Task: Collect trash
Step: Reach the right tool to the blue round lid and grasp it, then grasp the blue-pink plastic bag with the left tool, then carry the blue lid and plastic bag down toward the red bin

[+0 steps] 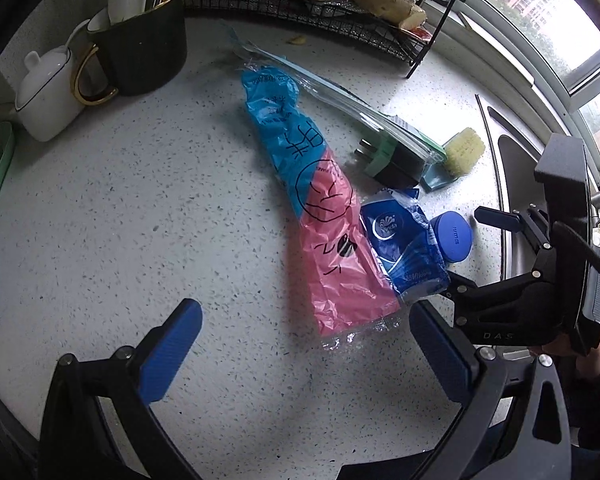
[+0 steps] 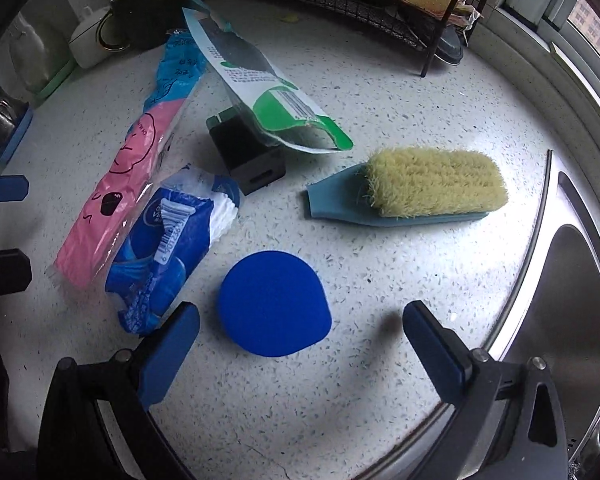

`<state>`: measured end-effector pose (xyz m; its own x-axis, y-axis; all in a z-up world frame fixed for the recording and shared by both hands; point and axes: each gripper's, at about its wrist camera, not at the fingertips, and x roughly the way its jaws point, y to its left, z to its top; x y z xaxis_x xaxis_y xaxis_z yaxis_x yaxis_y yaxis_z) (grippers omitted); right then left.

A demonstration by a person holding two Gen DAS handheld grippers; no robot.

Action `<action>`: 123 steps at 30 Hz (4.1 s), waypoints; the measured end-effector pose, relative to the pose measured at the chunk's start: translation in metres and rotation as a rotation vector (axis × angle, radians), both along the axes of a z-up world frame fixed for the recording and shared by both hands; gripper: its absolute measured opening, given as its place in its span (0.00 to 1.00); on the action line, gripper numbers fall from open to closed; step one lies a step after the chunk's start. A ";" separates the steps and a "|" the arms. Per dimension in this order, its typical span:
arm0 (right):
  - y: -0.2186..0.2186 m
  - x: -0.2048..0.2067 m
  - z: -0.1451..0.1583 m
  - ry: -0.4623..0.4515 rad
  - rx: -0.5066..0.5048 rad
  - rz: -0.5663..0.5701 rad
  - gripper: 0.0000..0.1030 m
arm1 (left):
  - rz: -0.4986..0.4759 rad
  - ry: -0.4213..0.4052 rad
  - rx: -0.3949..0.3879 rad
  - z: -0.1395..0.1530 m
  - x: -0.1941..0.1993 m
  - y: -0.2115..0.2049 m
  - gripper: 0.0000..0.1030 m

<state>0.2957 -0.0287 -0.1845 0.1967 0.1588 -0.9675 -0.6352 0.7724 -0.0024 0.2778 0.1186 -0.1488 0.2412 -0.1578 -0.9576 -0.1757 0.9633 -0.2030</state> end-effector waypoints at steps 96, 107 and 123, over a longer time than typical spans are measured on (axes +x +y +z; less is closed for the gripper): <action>-0.096 -0.105 0.111 -0.058 0.196 -0.086 0.43 | -0.375 -0.092 0.048 0.043 -0.074 -0.149 0.21; -0.159 -0.183 0.110 -0.056 0.219 -0.083 0.43 | -0.416 -0.125 0.056 0.055 -0.168 -0.226 0.21; -0.219 -0.286 0.083 -0.019 0.211 -0.066 0.43 | -0.449 -0.073 0.055 0.031 -0.273 -0.310 0.21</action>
<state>0.0099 -0.2481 -0.1015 0.2311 0.3439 -0.9101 -0.5845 0.7969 0.1527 0.0044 -0.1914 -0.1182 0.2275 -0.2117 -0.9505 0.2746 0.9504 -0.1460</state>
